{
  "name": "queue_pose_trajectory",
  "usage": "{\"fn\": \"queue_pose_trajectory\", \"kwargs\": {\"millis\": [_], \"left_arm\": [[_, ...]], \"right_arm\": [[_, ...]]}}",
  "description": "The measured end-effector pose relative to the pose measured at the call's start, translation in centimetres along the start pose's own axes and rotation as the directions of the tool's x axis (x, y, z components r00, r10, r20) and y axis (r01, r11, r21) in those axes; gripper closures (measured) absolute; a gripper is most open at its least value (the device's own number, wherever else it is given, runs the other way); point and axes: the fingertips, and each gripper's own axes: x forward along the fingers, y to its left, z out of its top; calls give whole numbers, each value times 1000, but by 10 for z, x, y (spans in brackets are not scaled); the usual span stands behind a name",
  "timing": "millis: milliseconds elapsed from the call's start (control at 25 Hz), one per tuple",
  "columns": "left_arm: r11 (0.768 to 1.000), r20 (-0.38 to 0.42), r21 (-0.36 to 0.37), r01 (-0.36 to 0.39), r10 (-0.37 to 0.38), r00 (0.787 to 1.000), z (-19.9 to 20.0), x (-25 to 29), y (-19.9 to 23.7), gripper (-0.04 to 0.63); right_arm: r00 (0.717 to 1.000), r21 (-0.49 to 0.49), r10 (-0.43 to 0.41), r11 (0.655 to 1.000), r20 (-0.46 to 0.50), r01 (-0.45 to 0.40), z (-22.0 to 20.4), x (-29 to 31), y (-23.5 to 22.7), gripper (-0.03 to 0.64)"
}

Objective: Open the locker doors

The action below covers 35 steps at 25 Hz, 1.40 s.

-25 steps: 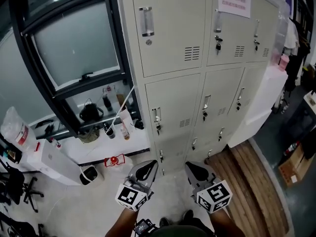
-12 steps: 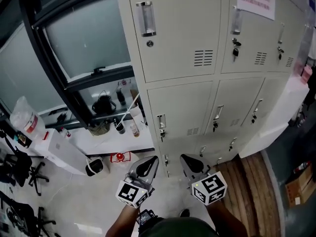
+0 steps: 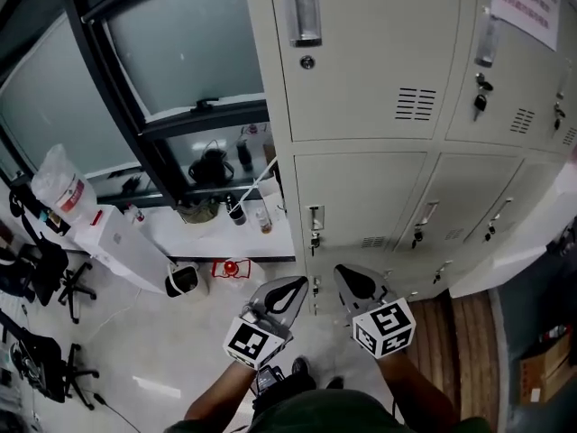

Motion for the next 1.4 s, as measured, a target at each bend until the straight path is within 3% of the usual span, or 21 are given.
{"fn": "queue_pose_trajectory", "kwargs": {"millis": [120,240,360,880,1080,1400], "left_arm": [[999,-6,28,-26,26,1000,2,2,28,595],[999,-33,2,-44,44,998,-8,5,41,594],[998,9,-42,-52,52,999,-6,13,51,594],[997,29,-81,12,-10,1000,-18,32,80,594],[997,5,-71,31,-30,1000,-27,35,83,594],[997,-18,-79,22,-23,1000,-34,32,92,594]], "right_arm": [[1000,-15,-2,1000,-2,2,4,23,0,617],[1000,-30,-13,999,1,13,9,43,-3,617],[1000,-33,-25,999,0,25,10,65,-9,617],[997,-46,-71,996,-9,71,1,121,-35,611],[997,-57,-78,995,-19,77,1,136,-38,535],[997,-72,-75,995,-18,73,0,147,-38,556]]}}
